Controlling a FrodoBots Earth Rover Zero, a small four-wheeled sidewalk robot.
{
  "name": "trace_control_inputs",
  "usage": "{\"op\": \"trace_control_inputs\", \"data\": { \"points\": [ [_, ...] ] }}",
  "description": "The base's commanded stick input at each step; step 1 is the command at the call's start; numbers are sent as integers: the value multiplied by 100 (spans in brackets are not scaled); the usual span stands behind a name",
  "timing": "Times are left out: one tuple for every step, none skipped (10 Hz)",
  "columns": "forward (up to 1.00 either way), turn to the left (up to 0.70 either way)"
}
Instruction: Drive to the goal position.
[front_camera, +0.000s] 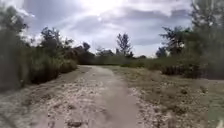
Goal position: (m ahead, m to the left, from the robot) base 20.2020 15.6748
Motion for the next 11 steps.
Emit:
{"op": "trace_control_inputs", "data": {
  "points": [
    [85, 0],
    [85, 0],
    [85, 0],
    [85, 0],
    [85, 0],
    [85, 0],
    [85, 0],
    [85, 0],
    [85, 0],
    [85, 0],
    [85, 0]
  ]
}}
